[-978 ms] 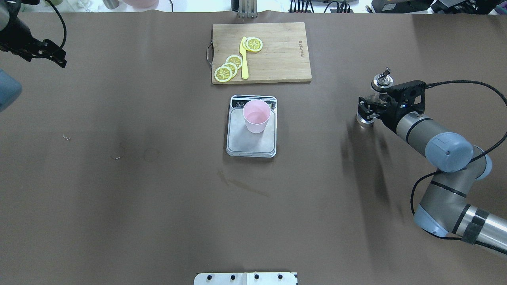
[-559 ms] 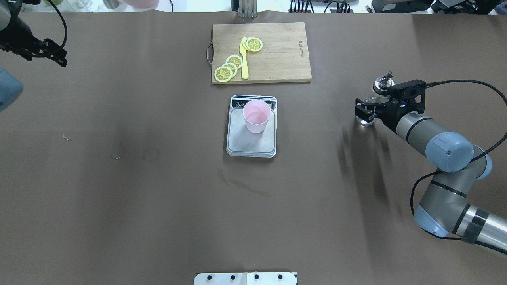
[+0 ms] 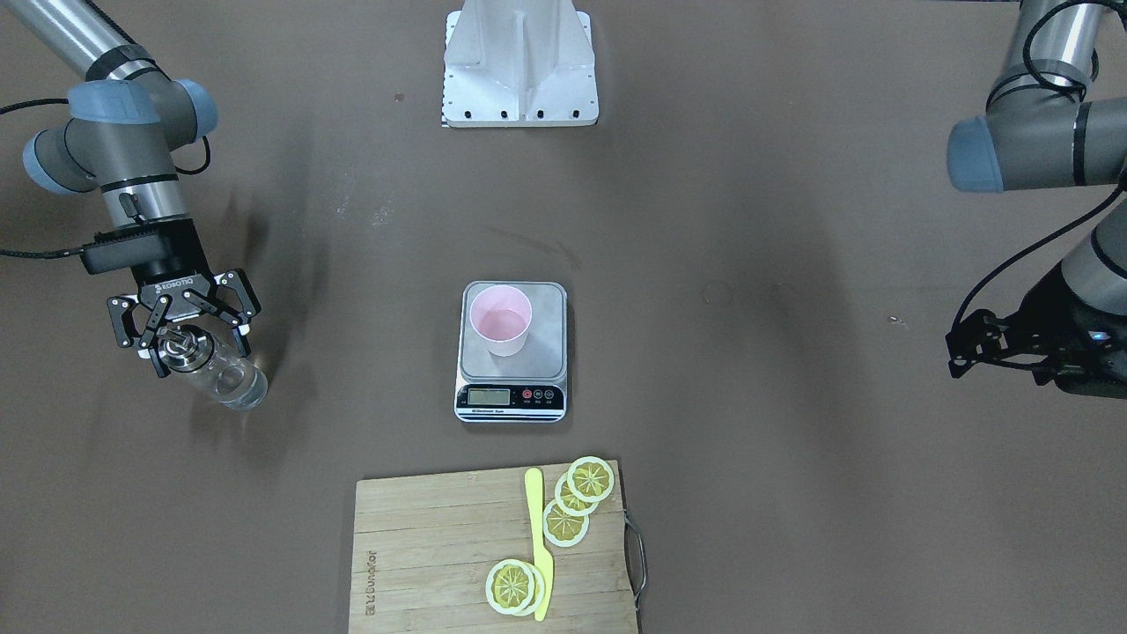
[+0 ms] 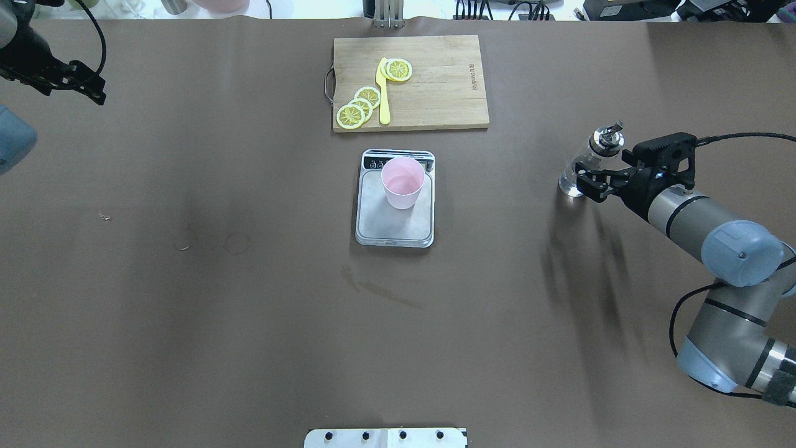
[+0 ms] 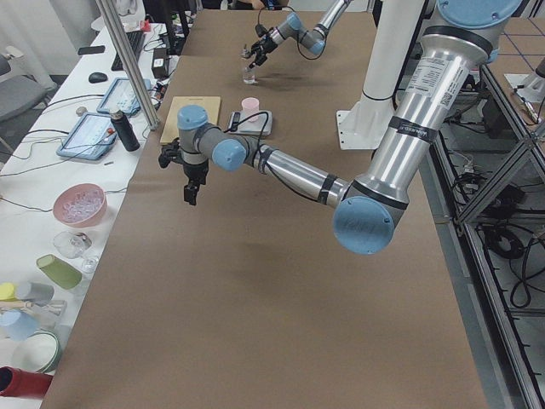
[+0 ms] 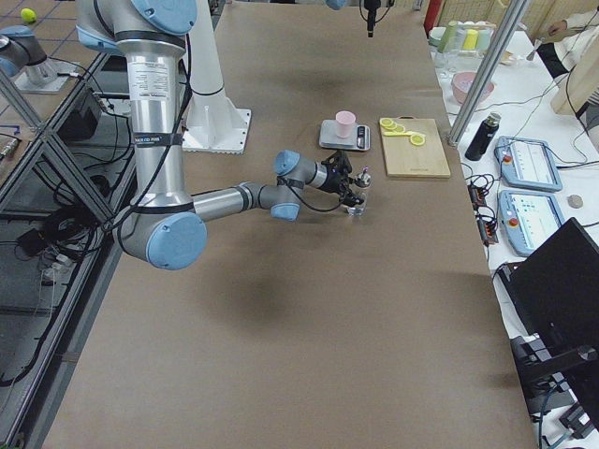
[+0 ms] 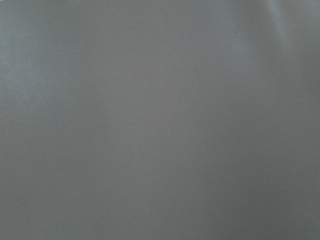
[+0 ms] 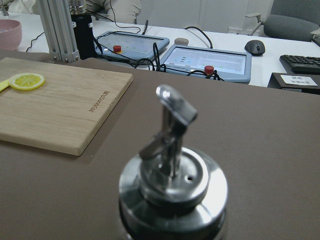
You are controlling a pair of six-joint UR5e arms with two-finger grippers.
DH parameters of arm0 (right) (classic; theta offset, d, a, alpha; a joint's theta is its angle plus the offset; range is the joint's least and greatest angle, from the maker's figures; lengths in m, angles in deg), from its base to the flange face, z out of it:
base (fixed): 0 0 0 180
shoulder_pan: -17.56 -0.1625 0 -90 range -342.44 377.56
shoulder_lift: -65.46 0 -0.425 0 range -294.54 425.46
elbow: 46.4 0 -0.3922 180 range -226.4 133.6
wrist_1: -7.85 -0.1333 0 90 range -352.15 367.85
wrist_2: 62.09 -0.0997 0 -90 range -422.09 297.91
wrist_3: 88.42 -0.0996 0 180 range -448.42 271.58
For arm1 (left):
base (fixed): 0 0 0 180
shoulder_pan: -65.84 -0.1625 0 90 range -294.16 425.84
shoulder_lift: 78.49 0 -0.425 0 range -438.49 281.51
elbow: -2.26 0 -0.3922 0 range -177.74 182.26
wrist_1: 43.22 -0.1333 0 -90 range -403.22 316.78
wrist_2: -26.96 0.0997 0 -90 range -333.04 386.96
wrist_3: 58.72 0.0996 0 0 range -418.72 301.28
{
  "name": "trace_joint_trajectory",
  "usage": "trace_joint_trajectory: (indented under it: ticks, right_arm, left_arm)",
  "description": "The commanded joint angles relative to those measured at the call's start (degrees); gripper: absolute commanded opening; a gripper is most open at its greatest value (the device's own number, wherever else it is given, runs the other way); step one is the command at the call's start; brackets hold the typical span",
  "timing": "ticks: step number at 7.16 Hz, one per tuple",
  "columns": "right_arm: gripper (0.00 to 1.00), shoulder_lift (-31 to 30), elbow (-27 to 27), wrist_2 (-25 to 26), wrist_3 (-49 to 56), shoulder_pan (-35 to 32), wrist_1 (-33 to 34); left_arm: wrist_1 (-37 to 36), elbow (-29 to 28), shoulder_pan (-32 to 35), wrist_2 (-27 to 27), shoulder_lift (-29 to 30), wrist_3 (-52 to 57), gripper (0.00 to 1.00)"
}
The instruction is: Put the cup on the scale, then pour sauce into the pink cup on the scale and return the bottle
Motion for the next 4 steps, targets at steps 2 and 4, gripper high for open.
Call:
trace_joint_trajectory:
  ticks: [2, 4]
  right_arm:
    - [1.00, -10.03, 11.77, -3.95, -1.49, 0.22, 0.38]
    - [1.00, -14.11, 20.75, -17.24, -1.41, -5.00, 7.01]
  left_arm:
    - [-0.02, 0.02, 0.00, 0.00, -0.07, -0.09, 0.99]
    - [-0.02, 0.37, -0.17, 0.35, 0.54, -1.05, 0.99]
